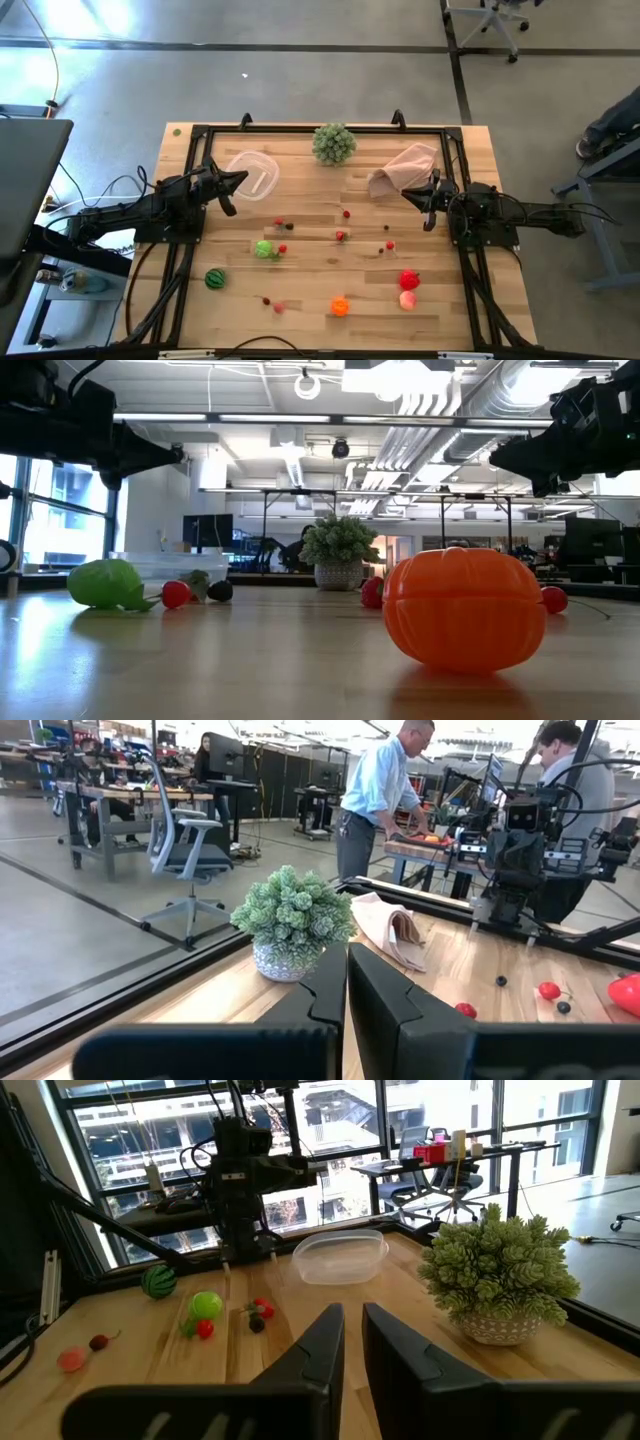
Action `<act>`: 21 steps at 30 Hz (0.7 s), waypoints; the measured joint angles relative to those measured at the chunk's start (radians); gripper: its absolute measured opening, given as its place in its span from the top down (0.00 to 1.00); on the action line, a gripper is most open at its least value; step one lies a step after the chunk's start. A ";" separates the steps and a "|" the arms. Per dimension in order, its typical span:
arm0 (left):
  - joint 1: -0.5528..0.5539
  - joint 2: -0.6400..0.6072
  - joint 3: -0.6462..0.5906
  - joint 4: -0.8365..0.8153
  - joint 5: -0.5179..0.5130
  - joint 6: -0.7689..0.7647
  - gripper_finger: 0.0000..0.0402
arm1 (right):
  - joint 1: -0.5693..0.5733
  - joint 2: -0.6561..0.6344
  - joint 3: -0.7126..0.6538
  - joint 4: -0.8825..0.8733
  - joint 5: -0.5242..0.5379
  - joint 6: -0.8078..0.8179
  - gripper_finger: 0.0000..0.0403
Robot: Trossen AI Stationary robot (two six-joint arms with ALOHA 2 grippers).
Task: Pick and placing Produce into tupperware
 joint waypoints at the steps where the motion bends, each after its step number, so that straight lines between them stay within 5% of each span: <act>1: 0.000 0.000 0.000 0.003 0.000 0.000 0.99 | 0.000 0.000 0.000 0.000 0.001 0.000 0.93; 12: 0.000 0.000 0.000 0.004 0.000 0.000 0.99 | 0.000 0.000 0.000 0.002 0.003 0.078 0.93; 21: 0.000 0.000 0.000 0.023 -0.001 -0.003 0.99 | 0.000 0.000 0.000 0.029 0.155 0.240 0.93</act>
